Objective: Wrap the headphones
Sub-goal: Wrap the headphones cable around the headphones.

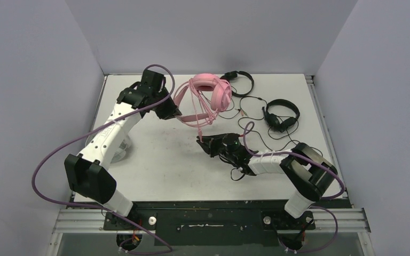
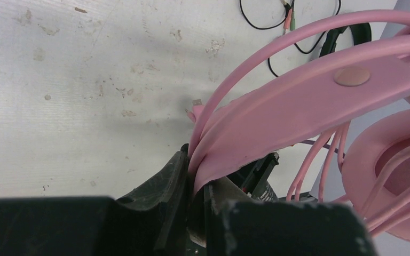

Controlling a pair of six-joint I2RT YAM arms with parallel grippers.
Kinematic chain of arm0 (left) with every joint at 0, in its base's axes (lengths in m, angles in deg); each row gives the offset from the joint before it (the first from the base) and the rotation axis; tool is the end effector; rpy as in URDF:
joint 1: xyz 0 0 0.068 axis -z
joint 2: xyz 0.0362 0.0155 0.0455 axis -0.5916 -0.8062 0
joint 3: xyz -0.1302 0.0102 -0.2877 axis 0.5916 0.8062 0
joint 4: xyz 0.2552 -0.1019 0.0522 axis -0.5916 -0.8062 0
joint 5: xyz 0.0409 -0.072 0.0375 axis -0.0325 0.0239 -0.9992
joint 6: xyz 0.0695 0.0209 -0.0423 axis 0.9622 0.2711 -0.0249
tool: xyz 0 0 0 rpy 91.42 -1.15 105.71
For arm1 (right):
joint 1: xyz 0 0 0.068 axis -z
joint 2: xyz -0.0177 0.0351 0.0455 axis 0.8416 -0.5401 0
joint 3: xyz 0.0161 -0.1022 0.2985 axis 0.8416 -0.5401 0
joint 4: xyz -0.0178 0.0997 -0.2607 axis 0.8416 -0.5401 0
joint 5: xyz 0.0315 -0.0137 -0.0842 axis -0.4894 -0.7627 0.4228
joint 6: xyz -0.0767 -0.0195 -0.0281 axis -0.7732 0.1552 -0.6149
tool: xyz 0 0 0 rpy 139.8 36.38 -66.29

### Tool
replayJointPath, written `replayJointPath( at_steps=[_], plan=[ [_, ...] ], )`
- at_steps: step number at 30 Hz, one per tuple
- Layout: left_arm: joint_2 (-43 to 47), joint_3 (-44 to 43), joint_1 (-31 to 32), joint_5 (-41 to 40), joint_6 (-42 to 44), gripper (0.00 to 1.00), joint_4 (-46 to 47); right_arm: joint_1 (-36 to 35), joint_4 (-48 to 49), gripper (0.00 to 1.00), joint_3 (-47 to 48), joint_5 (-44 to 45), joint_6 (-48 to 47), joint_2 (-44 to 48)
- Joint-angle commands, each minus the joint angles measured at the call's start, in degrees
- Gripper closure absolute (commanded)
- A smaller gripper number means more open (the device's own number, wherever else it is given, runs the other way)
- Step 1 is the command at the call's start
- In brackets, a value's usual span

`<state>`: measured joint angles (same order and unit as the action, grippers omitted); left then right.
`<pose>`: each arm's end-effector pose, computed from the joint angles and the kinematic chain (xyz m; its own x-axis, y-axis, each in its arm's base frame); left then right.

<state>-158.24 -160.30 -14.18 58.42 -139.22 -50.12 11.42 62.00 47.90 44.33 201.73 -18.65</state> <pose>0.3437 -0.1483 0.3703 -0.7963 -0.4970 -0.3448 -0.2625 0.7975 -0.5433 0.2544 0.2678 0.1705 -0.5033 0.7167 0.4827 0.6225 -0.0867 0.7778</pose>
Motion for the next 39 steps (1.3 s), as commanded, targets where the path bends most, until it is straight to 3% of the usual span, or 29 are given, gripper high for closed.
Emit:
replayJointPath(
  at_steps=[1,8,15,22,27,33,39],
  plan=[
    [2.9,-5.0,0.3,6.1,1.4,1.0,3.6,1.0,4.7,0.82,-1.7,2.3,17.5,1.2],
    [2.7,-7.9,0.6,7.8,6.8,1.0,-1.4,2.2,11.7,1.0,-4.7,4.9,13.9,0.8],
    [3.5,-6.8,0.4,-7.8,10.7,1.0,-4.0,1.7,3.9,1.0,-5.8,4.4,10.2,5.8],
    [0.5,-9.2,-0.3,-13.9,11.5,1.0,-0.1,-1.1,-1.2,1.0,-6.6,4.0,10.0,9.9],
    [-1.4,-13.1,-1.3,-6.0,13.4,1.0,-1.0,0.5,-0.4,1.0,-8.6,4.6,9.4,10.9],
    [-1.8,-16.2,-1.4,10.8,23.2,1.0,-4.0,7.3,2.2,0.93,-8.2,0.6,-0.4,10.8],
    [1.3,-13.0,2.9,13.7,29.4,1.0,-5.3,12.6,2.9,0.9,-4.7,-2.4,-14.4,10.3]
  ],
)
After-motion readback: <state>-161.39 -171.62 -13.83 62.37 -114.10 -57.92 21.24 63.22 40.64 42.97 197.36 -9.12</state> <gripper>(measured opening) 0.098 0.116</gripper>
